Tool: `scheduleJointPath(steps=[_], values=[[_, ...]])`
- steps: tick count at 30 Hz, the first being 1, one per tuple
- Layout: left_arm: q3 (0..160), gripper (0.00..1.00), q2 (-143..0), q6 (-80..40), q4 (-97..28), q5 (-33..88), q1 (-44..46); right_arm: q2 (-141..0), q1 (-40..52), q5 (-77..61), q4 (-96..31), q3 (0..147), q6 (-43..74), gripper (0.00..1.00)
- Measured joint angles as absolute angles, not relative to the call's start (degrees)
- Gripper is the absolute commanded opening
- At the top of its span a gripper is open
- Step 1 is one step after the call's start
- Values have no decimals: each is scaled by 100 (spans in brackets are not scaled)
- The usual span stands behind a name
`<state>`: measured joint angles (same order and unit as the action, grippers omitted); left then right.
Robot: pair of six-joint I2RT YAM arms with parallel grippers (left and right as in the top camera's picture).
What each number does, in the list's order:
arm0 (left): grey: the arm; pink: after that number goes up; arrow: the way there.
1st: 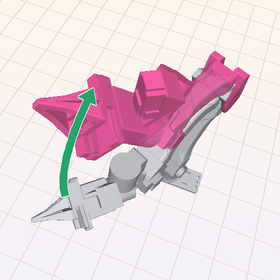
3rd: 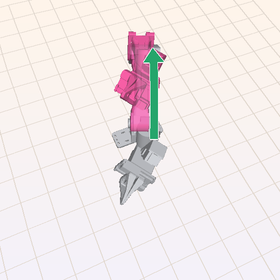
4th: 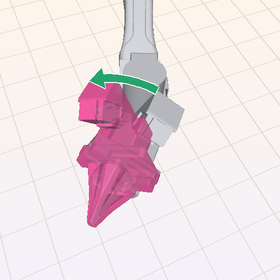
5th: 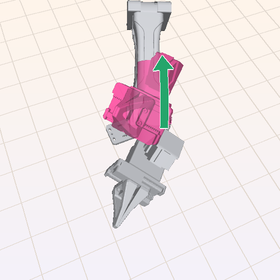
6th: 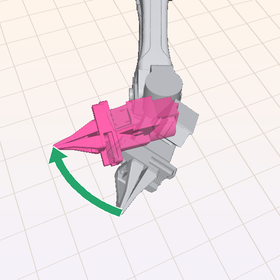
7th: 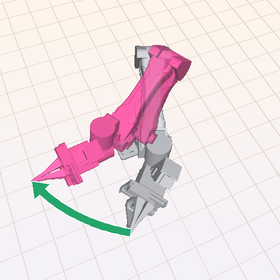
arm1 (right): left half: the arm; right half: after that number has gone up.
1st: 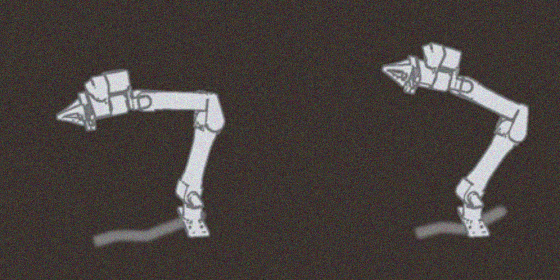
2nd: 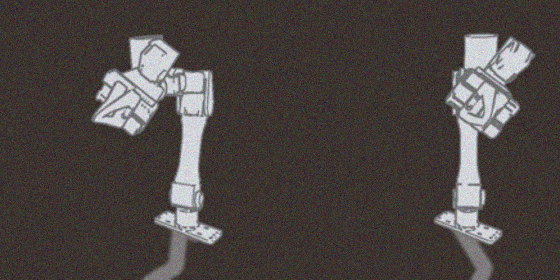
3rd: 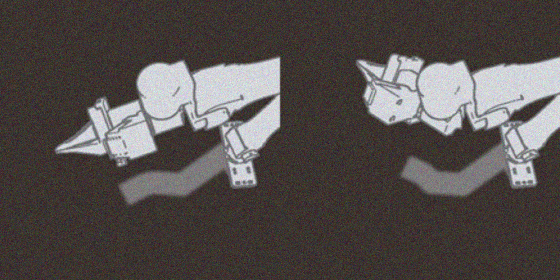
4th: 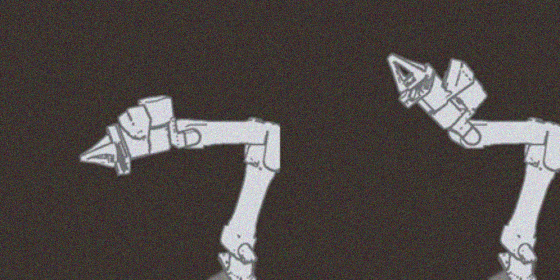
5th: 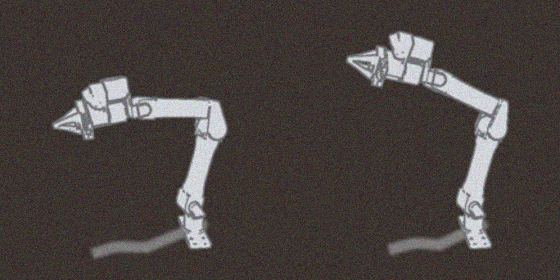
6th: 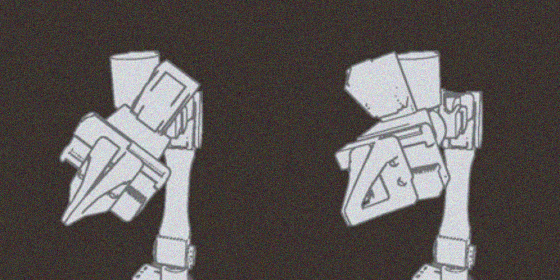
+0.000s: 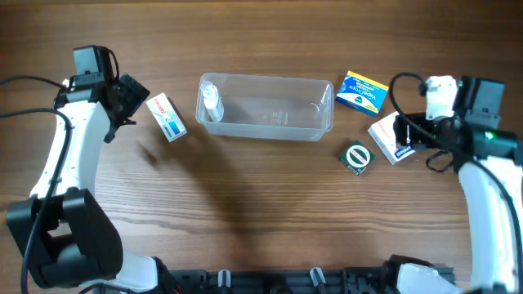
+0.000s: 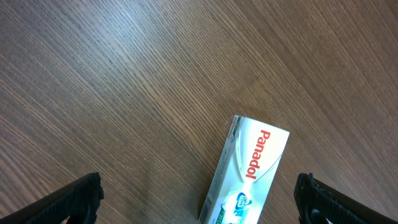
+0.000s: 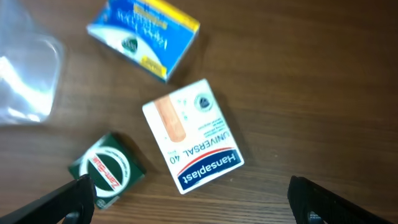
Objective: Pack container
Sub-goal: 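Move the right gripper to the white bandage box and grasp it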
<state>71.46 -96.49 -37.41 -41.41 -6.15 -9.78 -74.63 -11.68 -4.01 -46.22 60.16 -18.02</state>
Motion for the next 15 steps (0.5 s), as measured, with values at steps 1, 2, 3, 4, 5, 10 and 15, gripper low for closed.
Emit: scheduleJointPath(steps=[1, 2, 3, 4, 5, 10, 15], values=[[7146, 100, -9649, -3741, -4141, -615, -978, -7651, -1168, -403, -4624, 6016, -1914, 100], [7146, 100, -9649, -3743, -4139, -615, -978, -7900, -1168, -403, -4622, 6016, -2060, 99], [7146, 100, -9649, -3741, -4139, -615, -978, -8184, -1168, -401, -4622, 6016, -2196, 100], [7146, 100, -9649, -3741, -4139, -615, -978, -8383, -1168, -401, -4619, 6016, -2296, 100], [7146, 100, -9649, -3741, -4141, -615, -978, -8628, -1168, -401, -4619, 6016, -2440, 100], [7146, 100, -9649, -3741, -4141, -615, -978, -9376, -1168, -403, -4475, 6016, -2836, 100], [7146, 100, -9649, -3741, -4141, -615, -978, -9504, -1168, -403, -4213, 6016, -3256, 100]])
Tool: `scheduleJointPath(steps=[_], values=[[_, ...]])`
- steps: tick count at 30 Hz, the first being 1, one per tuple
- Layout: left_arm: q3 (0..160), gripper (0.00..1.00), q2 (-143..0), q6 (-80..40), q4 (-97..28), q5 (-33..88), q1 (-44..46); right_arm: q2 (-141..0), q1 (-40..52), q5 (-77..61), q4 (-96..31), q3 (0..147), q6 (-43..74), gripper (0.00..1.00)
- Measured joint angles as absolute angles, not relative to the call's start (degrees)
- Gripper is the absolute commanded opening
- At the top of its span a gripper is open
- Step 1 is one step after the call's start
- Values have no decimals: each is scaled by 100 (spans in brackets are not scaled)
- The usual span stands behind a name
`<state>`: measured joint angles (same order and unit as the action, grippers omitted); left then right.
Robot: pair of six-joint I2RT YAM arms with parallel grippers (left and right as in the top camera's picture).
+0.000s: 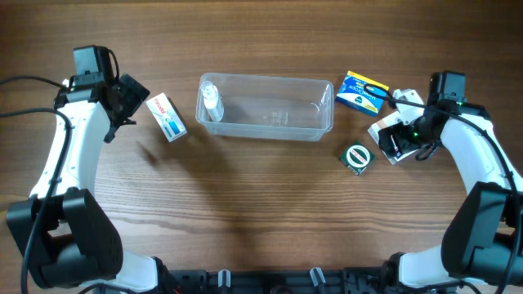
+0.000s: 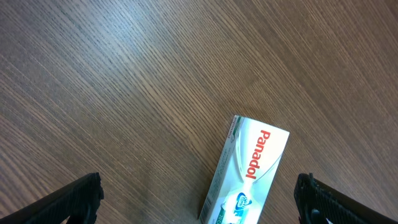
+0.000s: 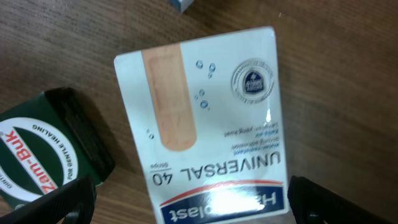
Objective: Pack container
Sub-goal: 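Move the right gripper to the white bandage box and grasp it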
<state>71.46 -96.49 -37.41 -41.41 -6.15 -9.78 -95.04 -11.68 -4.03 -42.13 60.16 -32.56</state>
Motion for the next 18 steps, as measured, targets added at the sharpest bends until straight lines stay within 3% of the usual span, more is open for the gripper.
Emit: scheduleJointPath(steps=[18], values=[[7146, 100, -9649, -3741, -4141, -615, -978, -10392, -1168, -403, -3343, 6016, -3863, 97]])
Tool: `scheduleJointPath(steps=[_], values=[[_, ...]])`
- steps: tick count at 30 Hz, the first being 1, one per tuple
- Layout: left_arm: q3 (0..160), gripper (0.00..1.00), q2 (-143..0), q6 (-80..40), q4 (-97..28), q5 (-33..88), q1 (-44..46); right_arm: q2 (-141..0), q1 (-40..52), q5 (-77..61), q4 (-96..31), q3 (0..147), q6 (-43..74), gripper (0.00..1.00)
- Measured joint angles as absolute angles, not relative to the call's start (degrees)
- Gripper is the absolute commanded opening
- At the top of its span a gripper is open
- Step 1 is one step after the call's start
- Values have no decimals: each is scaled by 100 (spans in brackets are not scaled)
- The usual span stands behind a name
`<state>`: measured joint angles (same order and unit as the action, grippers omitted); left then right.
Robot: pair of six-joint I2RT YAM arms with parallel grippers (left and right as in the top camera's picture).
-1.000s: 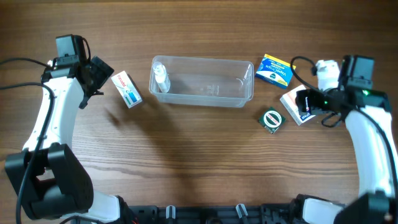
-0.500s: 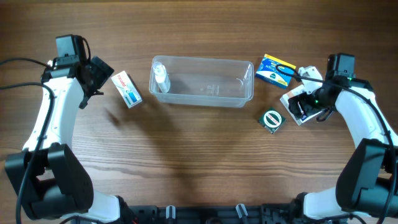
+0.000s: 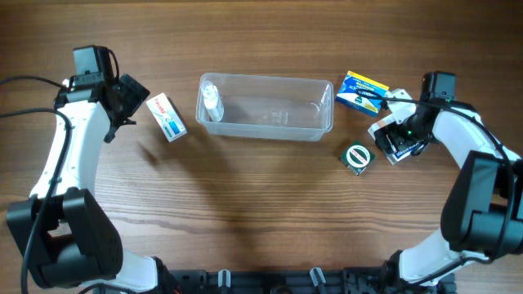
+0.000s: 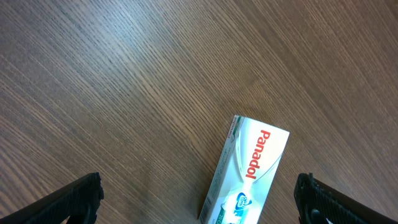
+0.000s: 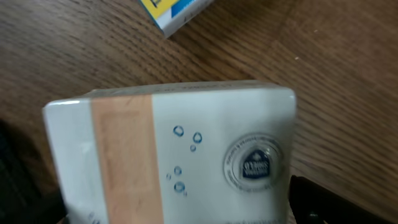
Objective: Pack container
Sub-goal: 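Move the right gripper to the white bandage box and grasp it, then carry the bandage box with the right gripper into the container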
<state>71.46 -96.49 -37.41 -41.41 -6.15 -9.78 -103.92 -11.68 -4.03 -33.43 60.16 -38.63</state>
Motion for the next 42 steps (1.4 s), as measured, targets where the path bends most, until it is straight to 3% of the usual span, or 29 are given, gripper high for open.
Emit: scheduleJointPath(steps=[6, 13, 23, 25, 27, 33, 35, 37, 40, 42], values=[[7146, 100, -9649, -3743, -4141, -615, -978, -10460, -1168, -309, -3208, 6014, -3656, 87], [7146, 100, -9649, -3741, -4141, -615, -978, -10460, -1168, -268, -3055, 6014, -3208, 87], [7146, 100, -9649, -3741, -4141, -615, -978, -10460, -1168, -252, -2995, 6014, -1658, 85], [7146, 100, -9649, -3743, -4141, -615, -978, -10460, -1168, -252, -3041, 6016, -1520, 86], [7146, 100, -9649, -3741, -4141, -615, -978, -10460, -1168, -252, -3096, 6016, -1413, 100], [7146, 100, -9649, -3743, -4141, -615, -978, -10460, -1168, -191, -3212, 6016, -1310, 100], [7146, 100, -9649, -3741, -4141, -615, -978, -10460, -1168, -121, -3227, 6016, -1319, 95], [7146, 100, -9649, -3743, -4141, -615, -978, -10460, -1168, -97, -3238, 6016, -1354, 81], [7146, 100, -9649, -3741, -4141, -615, -978, -10460, -1168, -78, -3282, 6016, -1428, 68], [7146, 100, -9649, -3741, -4141, -615, -978, -10457, -1168, -73, -3284, 6016, -1452, 68]])
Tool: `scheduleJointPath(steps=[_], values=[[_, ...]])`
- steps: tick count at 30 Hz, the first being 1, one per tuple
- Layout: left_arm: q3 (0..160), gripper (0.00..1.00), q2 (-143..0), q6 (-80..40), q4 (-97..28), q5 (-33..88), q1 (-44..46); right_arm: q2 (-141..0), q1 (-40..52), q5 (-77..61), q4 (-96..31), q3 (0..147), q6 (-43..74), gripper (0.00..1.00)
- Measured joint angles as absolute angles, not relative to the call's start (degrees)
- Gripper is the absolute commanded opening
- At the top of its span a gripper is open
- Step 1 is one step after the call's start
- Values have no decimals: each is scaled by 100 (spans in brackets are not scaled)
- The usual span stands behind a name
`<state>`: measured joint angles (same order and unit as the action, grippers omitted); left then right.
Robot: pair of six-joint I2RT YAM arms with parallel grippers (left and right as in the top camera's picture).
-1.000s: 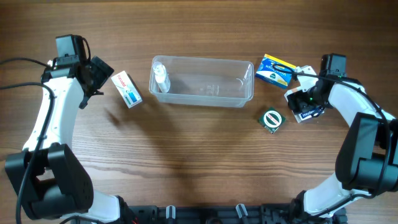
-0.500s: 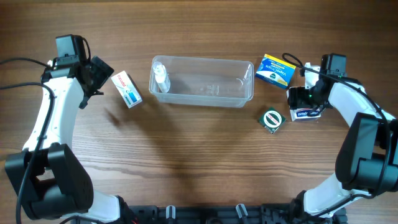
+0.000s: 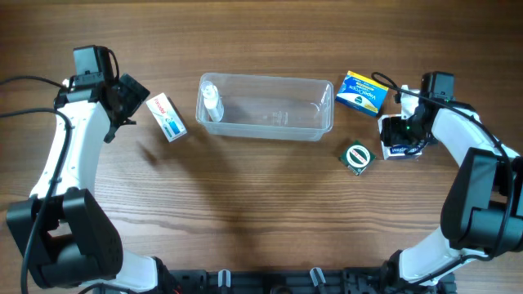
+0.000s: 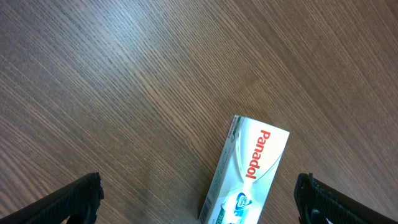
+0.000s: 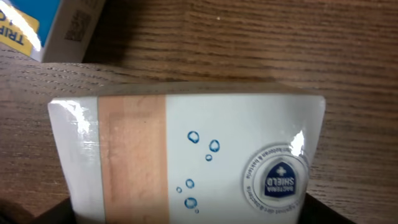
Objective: Pack container
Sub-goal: 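Carry the bandage box with the right gripper into the container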
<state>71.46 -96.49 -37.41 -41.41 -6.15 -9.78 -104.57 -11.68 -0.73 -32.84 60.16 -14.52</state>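
Note:
A clear plastic container (image 3: 270,118) lies at the table's middle, with a small bottle (image 3: 212,102) standing in its left end. At the right, my right gripper (image 3: 402,132) is down on the white plaster box (image 5: 186,149). The box fills the right wrist view and spans the gap between the two fingers, so the gripper (image 5: 186,213) is shut on its sides. My left gripper (image 4: 198,190) hangs open above a white Panadol box (image 4: 249,174), which lies flat on the table left of the container (image 3: 166,117).
A blue and yellow box (image 3: 362,91) lies just right of the container, close to the right gripper. A round green Zam-Buk tin (image 3: 356,158) sits in front of it. Bare wooden table (image 3: 261,212) stretches across the front.
The right gripper has come closer onto the plaster box. The box has turned from its slant to lie square between the fingers, which now grip its sides. The left arm has not moved.
The right gripper first hung open high above the plaster box, the tin and the blue box. It then stood lower over the plaster box, then close on it, and now holds it. The left gripper stayed open above the Panadol box throughout.

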Motion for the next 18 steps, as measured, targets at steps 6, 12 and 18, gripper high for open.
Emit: scheduleJointPath(steps=[6, 12, 18], values=[[7146, 100, -9649, -3741, -4141, -615, -978, -10442, -1168, -14, -3361, 6112, -1455, 70], [7146, 100, -9649, -3741, -4141, -615, -978, -9861, -1168, 8, -3380, 6112, -1247, 69], [7146, 100, -9649, -3743, -4141, -615, -978, -8735, -1076, -298, -3533, 6112, -897, 68]])
